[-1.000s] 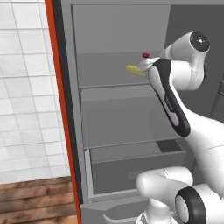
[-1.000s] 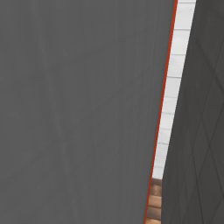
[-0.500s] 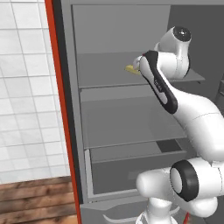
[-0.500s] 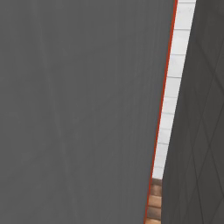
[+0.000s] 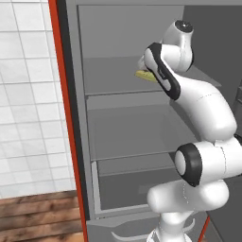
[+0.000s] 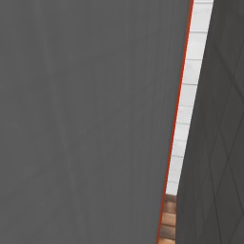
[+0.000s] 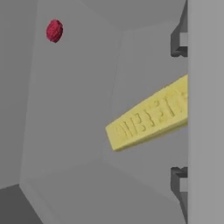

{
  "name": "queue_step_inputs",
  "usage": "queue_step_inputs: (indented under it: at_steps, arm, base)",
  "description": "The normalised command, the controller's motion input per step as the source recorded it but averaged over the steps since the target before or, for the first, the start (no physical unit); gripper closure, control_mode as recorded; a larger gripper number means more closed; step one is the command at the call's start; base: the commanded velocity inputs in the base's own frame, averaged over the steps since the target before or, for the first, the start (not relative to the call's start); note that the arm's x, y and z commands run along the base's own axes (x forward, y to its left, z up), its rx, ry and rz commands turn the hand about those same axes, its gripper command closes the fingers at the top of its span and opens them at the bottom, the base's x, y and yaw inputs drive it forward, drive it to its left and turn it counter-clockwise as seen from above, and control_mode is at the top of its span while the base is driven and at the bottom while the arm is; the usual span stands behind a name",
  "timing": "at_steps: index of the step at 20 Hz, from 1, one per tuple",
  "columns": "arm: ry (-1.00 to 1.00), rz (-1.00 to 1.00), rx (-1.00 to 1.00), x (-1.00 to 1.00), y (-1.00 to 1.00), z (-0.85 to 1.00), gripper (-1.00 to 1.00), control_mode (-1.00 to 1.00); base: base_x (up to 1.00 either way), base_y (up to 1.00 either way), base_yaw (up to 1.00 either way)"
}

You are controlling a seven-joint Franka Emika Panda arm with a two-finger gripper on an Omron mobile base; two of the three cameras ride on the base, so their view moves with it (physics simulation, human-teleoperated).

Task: Retrieve the butter from the fridge and place it on a plate on the dining table. Then retrieve the butter knife by the fridge and place it near the plate.

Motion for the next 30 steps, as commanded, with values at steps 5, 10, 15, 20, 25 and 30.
queue_step_inputs:
  at_steps: [5,10,15,20,25,30]
  arm:
    - [0.00,0.02,0.00,0.22,0.00,-0.13,-1.00,-1.00]
    - [0.03,0.00,0.00,0.00,0.03,-0.21,-1.00,-1.00]
    - [0.00,0.00,0.00,0.00,0.01,-0.35,-1.00,-1.00]
    - [0.00,0.07,0.00,0.02,0.00,-0.41,-1.00,-1.00]
    - [0.00,0.07,0.00,0.02,0.00,-0.23,-1.00,-1.00]
    - [0.00,0.07,0.02,0.01,0.00,-0.15,1.00,-1.00]
  base:
    - [0.00,0.00,0.00]
    - [0.00,0.00,0.00]
    - [0.00,0.00,0.00]
    - [0.00,0.00,0.00]
    - [0.00,0.00,0.00]
    - [0.00,0.00,0.00]
